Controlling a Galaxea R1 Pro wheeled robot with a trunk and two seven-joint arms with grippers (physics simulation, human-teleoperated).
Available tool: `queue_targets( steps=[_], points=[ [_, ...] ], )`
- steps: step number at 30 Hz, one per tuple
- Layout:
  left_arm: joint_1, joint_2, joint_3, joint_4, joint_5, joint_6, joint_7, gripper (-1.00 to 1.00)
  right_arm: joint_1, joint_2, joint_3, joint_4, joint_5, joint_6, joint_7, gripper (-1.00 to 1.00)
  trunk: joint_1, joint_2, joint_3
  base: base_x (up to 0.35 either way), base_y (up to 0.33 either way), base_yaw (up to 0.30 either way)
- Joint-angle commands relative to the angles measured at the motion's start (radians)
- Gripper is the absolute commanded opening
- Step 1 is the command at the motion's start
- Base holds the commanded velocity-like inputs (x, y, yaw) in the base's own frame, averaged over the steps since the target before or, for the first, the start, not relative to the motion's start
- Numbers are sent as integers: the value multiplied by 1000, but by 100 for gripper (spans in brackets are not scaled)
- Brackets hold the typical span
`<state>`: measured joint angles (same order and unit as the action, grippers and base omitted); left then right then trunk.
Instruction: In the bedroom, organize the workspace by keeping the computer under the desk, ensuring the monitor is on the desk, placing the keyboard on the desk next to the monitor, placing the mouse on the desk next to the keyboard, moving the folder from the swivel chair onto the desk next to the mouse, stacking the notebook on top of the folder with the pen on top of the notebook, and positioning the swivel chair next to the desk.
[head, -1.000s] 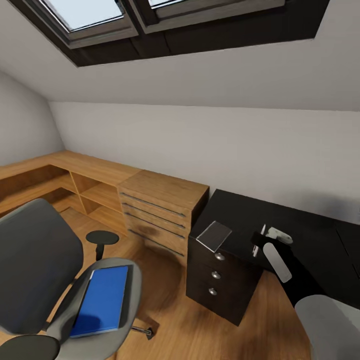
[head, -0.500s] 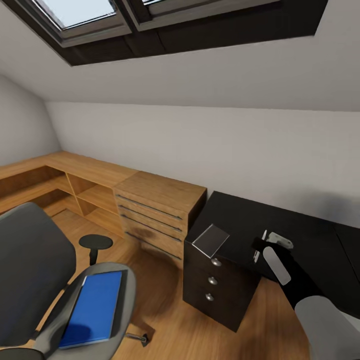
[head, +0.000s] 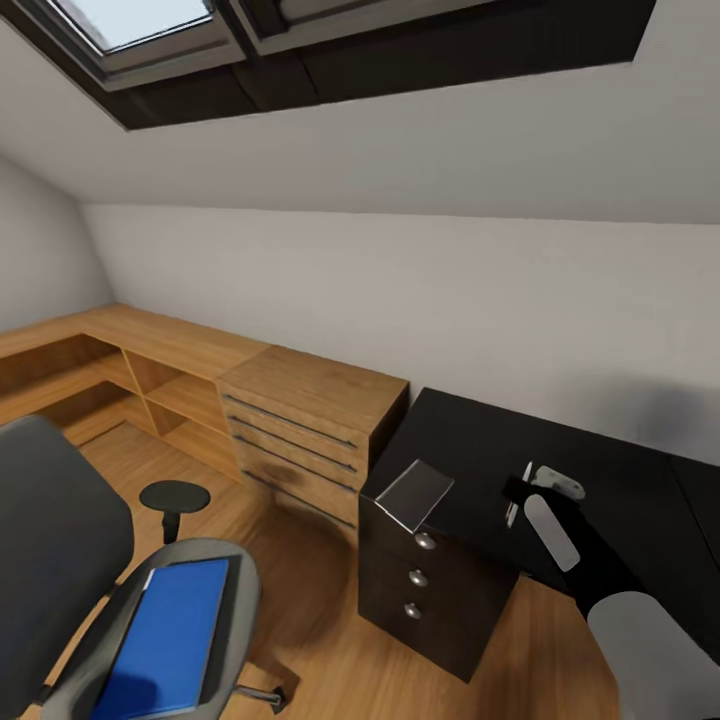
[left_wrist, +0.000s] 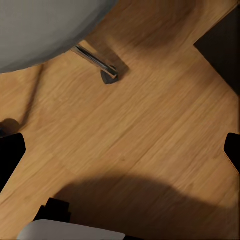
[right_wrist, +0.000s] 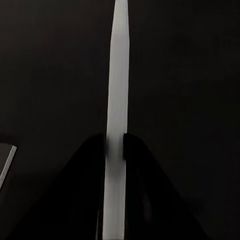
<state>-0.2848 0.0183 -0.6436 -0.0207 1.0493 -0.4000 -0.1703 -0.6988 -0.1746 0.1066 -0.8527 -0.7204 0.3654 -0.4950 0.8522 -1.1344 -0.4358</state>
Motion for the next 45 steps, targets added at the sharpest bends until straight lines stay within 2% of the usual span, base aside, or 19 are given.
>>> queue_targets(
  steps=[1,11,33,39,45],
  points=[
    [-1,0,-6,1,11,-1,-6,100,-1,-1,5,-1,-8,-4,-8,-100,0,-1,-1,101,-63,0],
    [-1,1,-5,1,12,-1,-6,100,-1,0,8,33,-7,-19,60,-100,0,-1,-1,19,-12,0],
    [-1,1,-5,1,12,-2,-6,100,-1,5,12,72,-8,-19,66,-100,0,-1,-1,26,-54,0],
    [-1,3,-5,0,12,-4,-6,100,-1,7,15,123,-6,-22,67,-100,0,-1,-1,2,-4,0],
    [-1,2,-4,-1,14,-9,-5,100,-1,7,21,154,1,-95,67,-100,0,-1,-1,0,0,0]
  ],
)
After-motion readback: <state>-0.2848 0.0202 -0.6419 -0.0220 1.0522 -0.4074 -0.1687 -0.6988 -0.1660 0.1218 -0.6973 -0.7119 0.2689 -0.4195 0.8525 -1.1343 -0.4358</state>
